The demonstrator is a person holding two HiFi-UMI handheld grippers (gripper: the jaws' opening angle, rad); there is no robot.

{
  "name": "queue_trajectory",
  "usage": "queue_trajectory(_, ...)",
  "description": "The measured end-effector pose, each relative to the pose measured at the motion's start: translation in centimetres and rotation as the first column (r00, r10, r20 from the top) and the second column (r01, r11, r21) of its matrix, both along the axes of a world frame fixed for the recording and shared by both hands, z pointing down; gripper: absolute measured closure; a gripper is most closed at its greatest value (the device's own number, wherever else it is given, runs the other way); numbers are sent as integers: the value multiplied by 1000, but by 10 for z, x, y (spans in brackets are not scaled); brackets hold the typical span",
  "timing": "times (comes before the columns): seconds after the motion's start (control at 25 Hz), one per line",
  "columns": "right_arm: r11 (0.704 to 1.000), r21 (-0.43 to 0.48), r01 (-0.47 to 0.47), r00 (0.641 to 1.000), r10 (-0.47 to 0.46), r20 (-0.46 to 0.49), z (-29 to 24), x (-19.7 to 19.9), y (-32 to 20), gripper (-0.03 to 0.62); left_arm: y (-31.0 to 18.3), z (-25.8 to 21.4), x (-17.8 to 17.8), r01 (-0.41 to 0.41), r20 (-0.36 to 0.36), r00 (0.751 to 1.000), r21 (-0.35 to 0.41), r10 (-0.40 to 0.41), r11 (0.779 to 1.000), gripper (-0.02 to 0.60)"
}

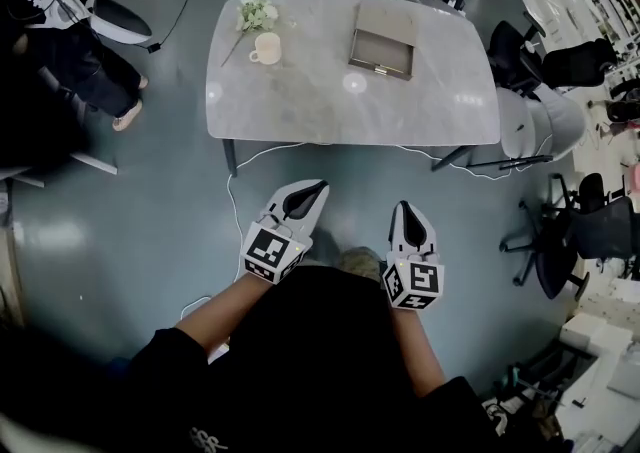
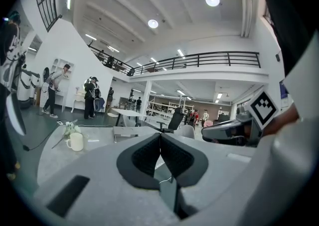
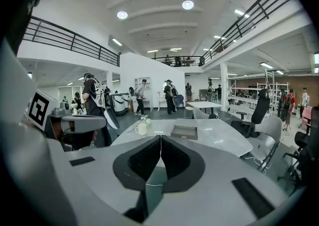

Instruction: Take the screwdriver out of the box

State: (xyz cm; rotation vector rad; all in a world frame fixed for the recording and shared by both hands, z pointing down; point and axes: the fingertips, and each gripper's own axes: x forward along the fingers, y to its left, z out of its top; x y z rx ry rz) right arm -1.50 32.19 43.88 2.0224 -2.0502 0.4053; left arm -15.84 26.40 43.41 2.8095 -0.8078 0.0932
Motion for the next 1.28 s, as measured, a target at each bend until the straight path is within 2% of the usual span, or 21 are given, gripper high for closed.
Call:
queue_trajectory(0.2, 1000, 1, 10, 1000, -10, -1, -3, 11, -24, 582, -21, 8, 9, 12, -10, 1000, -39, -12, 999, 565)
queue_trajectory(0.36, 1000, 2, 7, 998, -7, 58, 10, 28, -40, 582, -34, 19, 18, 39, 2, 999, -41, -38, 998, 565)
queue_trajectory(0.48, 1000, -6, 7, 996, -6, 86, 23, 52, -76, 582, -65, 25, 31, 77, 19, 997, -46, -76, 996, 565)
queue_trajectory(0.64, 998, -20, 57, 995, -55, 89, 30, 77, -133, 582, -105, 26, 48, 121, 48, 992, -75, -118, 990, 565)
queue_trajectory(0.92, 993, -31, 114, 989, -111, 95, 27, 130, -228, 582, -183, 30, 111, 132, 108, 987, -118, -119, 984, 565)
queue_trajectory(1.28, 989, -103, 103, 988, -90, 129, 52, 221, -292, 582, -261, 55, 199, 98, 183, 981, -172, -66, 980, 565)
